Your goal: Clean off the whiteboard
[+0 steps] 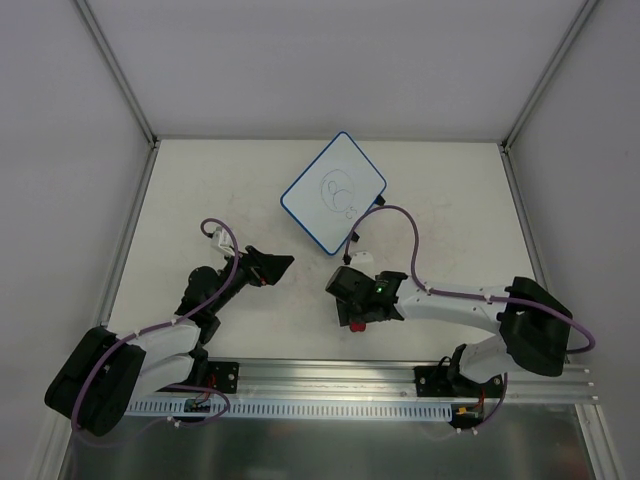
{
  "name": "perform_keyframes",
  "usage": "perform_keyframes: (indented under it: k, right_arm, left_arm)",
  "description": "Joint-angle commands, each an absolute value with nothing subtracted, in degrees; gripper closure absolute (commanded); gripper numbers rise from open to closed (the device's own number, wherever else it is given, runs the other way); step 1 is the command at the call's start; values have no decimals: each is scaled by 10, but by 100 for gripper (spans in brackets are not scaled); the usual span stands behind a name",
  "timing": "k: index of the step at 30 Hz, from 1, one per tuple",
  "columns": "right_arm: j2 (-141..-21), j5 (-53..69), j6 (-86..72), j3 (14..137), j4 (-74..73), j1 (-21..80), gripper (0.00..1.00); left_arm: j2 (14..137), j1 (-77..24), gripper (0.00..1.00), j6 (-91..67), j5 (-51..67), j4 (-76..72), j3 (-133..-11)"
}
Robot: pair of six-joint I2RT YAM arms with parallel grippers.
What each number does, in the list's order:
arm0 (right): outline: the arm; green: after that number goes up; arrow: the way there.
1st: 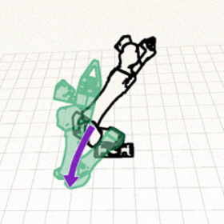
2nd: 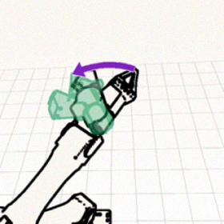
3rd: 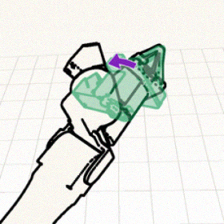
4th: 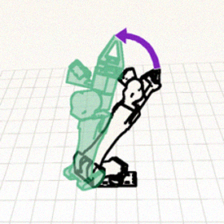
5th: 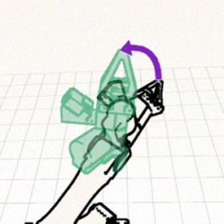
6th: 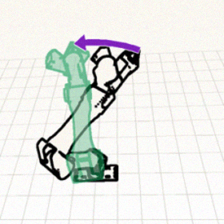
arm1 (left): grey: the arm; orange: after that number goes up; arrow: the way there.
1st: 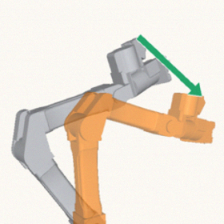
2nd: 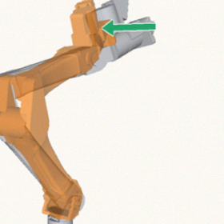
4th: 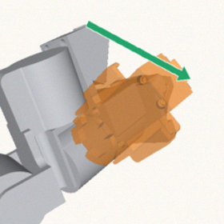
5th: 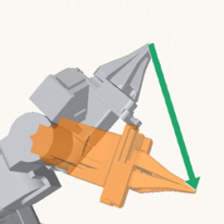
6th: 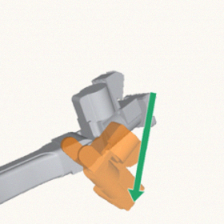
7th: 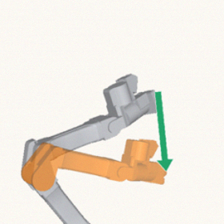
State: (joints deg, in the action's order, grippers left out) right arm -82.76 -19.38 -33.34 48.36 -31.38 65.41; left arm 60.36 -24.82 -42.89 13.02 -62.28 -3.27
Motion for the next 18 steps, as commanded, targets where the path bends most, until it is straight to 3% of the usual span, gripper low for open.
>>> perform_keyframes:
  k: [1, 4, 18]
  right_arm:
    - [-845, -175, -317, 497, -302, 643, 38]
    - [-850, -167, -312, 493, -292, 638, 45]
    - [-864, -104, -285, 489, -278, 595, 48]
  left_arm:
    - [597, -253, 1, -424, 135, -662, -31]
    - [598, -253, 1, -425, 135, -662, -30]
    - [600, -252, 1, -424, 130, -657, -32]
